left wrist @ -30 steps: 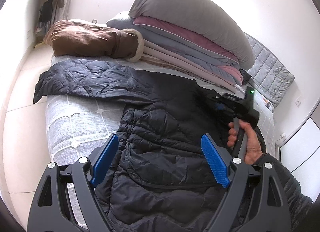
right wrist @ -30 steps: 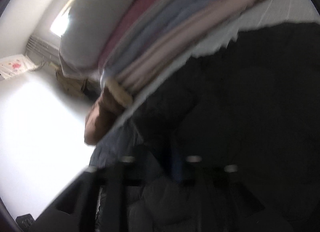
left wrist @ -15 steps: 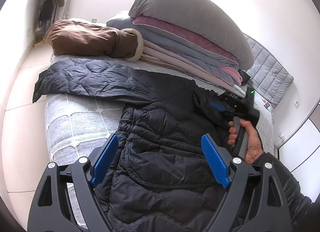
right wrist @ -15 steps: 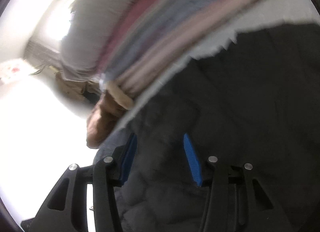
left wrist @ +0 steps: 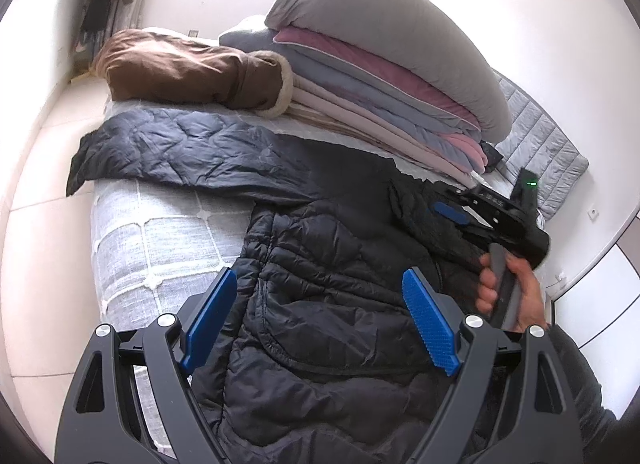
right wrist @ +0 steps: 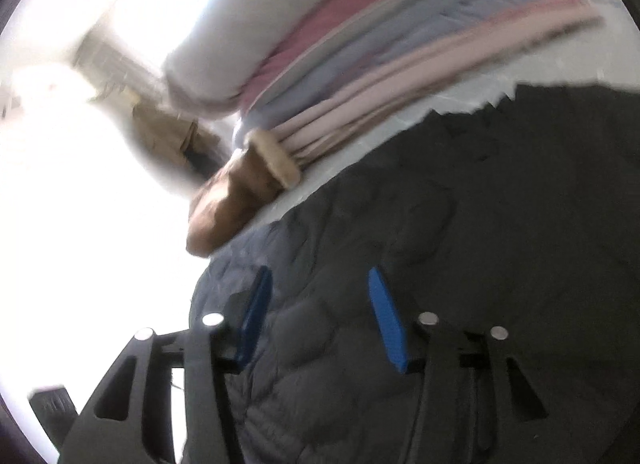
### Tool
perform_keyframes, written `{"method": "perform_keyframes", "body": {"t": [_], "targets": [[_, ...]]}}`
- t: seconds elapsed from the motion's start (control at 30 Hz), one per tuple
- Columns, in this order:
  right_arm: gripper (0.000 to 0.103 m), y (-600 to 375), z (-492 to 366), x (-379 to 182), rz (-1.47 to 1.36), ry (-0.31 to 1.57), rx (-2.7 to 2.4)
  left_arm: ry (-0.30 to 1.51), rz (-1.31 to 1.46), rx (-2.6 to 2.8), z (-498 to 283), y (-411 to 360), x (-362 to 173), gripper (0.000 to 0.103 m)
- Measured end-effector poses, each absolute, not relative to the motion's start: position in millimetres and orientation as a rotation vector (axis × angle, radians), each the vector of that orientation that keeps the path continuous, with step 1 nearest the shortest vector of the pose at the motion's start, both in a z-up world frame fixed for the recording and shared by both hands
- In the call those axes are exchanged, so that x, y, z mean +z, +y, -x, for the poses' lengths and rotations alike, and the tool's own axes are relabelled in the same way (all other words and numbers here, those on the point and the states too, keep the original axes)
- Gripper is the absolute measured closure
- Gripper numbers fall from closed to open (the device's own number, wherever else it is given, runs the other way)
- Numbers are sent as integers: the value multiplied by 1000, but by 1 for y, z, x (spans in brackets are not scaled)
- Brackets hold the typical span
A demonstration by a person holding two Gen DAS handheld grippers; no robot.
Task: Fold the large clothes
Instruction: 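Release the sleeve and move the right tool over the jacket body, then grasp the black jacket's side edge with the left tool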
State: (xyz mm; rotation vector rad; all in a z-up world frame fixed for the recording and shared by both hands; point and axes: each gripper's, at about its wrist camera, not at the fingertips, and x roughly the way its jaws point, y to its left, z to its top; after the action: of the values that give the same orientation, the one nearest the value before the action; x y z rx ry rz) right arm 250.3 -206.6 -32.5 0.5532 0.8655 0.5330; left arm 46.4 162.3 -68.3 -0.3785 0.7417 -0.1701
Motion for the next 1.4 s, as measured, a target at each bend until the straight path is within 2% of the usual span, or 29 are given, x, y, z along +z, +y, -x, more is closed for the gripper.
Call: {"method": "perform_keyframes", "body": {"t": [0.2,0.33,0.53,0.7,0.87,0.97,1.07,1.33,1.4], "targets": [[47,-186,-194,-19,-451,880,649,786,594,-359,-68,235,-73,21],[47,-178,-165,-22,-452,890,688,773,903,-317,-87,341,-124,20],[47,-170,-138,-33,-484,930,694,708,1197,-246,-118,439,-205,20],[47,-158,-136,-33,-474,948,699,643,1405,-171,-139,483,-265,20],[47,-148,-136,-29,-453,951,718,583,1519,-168,-156,491,-295,20],[47,-144,-134,-28,-454,953,729,540,1569,-182,-164,494,-305,28],[47,-142,-130,-29,-454,954,735,545,1580,-166,-172,498,-306,40],[47,-149,-122,-35,-468,961,722,558,1522,-131,-178,504,-298,87],[47,-153,-120,-37,-475,964,713,549,1489,-120,-178,504,-291,94]]}}
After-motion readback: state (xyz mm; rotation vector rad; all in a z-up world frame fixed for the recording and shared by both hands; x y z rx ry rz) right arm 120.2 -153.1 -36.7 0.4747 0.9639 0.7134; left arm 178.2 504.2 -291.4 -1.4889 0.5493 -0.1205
